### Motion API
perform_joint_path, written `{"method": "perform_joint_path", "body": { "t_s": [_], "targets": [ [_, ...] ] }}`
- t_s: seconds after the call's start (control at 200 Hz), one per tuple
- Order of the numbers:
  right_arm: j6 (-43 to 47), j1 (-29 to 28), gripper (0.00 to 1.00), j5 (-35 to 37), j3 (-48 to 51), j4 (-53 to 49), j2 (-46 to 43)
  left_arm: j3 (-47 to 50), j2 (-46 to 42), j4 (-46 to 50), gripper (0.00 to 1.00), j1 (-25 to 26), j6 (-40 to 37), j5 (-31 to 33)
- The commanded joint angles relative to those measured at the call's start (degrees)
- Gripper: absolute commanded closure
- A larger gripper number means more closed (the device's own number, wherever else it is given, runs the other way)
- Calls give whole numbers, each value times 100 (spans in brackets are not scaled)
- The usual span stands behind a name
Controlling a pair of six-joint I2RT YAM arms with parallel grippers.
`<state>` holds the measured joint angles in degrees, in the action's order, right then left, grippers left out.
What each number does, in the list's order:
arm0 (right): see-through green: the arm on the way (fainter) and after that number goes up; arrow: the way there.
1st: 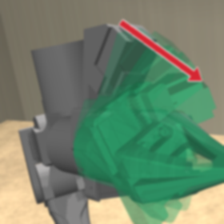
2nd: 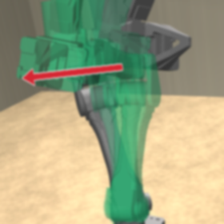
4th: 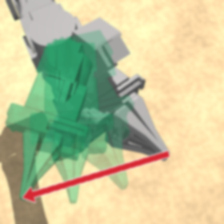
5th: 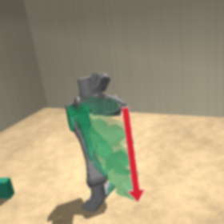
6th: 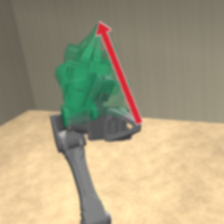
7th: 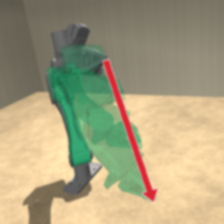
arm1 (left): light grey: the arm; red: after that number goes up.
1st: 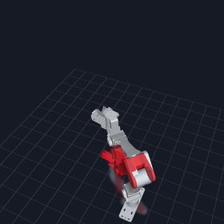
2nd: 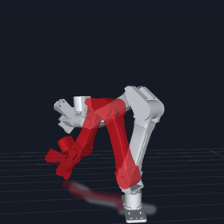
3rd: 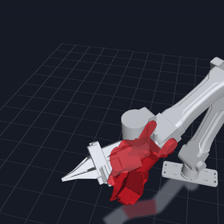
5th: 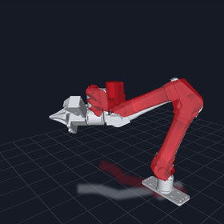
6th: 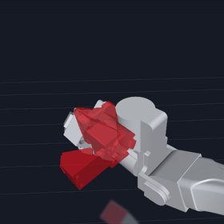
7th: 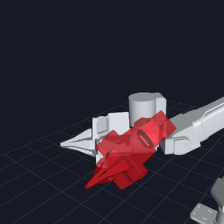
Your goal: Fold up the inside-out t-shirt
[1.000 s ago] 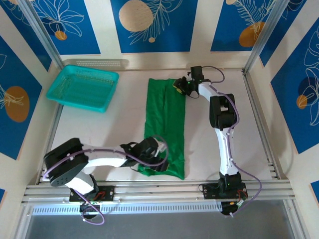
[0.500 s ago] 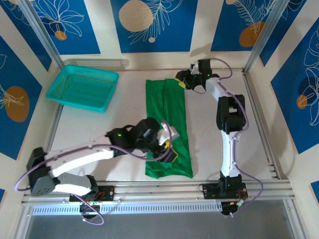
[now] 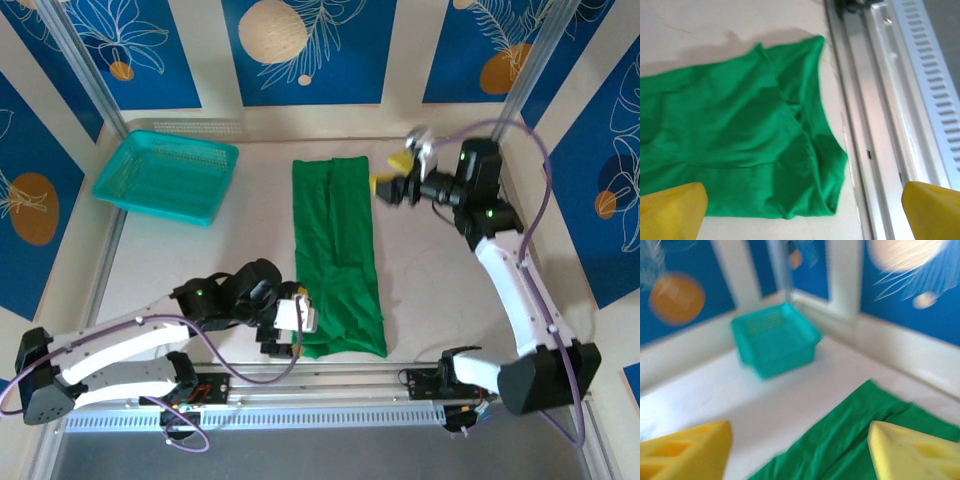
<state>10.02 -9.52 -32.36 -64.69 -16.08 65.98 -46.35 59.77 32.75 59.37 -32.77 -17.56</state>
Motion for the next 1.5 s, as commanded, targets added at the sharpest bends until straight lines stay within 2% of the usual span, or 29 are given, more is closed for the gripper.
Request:
{"method": "perform_joint_path", "body": {
  "t_s": [0.0,0.045,0.09,0.15,0.22,0.265,0.32,0.385,0.45,0.5,0.565,0.625,0.851,0.991,1.101,1.206,1.281,1.381,1.441,1.496],
  "targets": [
    [2984,-126,20,-1241,650,-2311,-365,77,255,164,1,-181,-886,-1213],
    [3935,-217,18,-1197,758,-3474,-508,151,396,264,1,-181,-1149,-1060],
    [4337,-351,18,-818,1062,-3961,-682,202,560,235,1,-181,-1241,-690],
    [4758,-724,15,29,1711,-3979,-1042,187,884,188,1,-181,-1407,-443],
    [5108,-983,13,769,2403,-3793,-1301,-104,1439,444,1,-181,-1714,-898],
    [5177,-1148,12,1084,2753,-3644,-1406,-255,1754,635,1,-181,-1867,-897],
    [5306,-1383,11,1249,3075,-3614,-1563,-313,2035,807,1,-180,-2007,-551],
    [5133,-1590,10,1432,3310,-3454,-1707,-173,2176,754,1,-181,-2074,-95],
    [4752,-1795,4,1749,3616,-3087,-1760,-17,2214,440,1,-181,-2067,44],
    [4788,-1927,0,1842,3763,-2994,-1719,45,2261,181,1,-181,-2038,60],
    [4796,-2117,1,1834,3836,-2880,-1536,60,2373,37,0,-181,-1970,77],
    [4746,-2238,1,1915,3824,-2691,-1290,82,2484,-14,5,-181,-1994,122],
    [4572,-2370,1,2399,3867,-1667,-675,94,2621,-114,8,-181,-2134,203],
    [4627,-2555,1,2442,3936,-1510,-333,332,2465,-474,8,-180,-2181,384],
    [4753,-2870,0,2766,4049,-1461,-76,464,2405,-638,9,-181,-2197,325],
    [4626,-2929,6,2915,4043,-1433,-41,607,2424,-754,14,-162,-2266,358],
    [4719,-2890,18,2847,4052,-1559,-117,671,2458,-788,18,-129,-2397,324],
    [4849,-2880,44,2867,4068,-1633,-250,620,2608,-726,37,-86,-2577,357],
    [4872,-2880,50,2872,4065,-1690,-365,583,2701,-654,45,-60,-2663,388],
    [4929,-2889,57,2921,4111,-1724,-505,596,2708,-674,59,-49,-2734,402]
  ]
}}
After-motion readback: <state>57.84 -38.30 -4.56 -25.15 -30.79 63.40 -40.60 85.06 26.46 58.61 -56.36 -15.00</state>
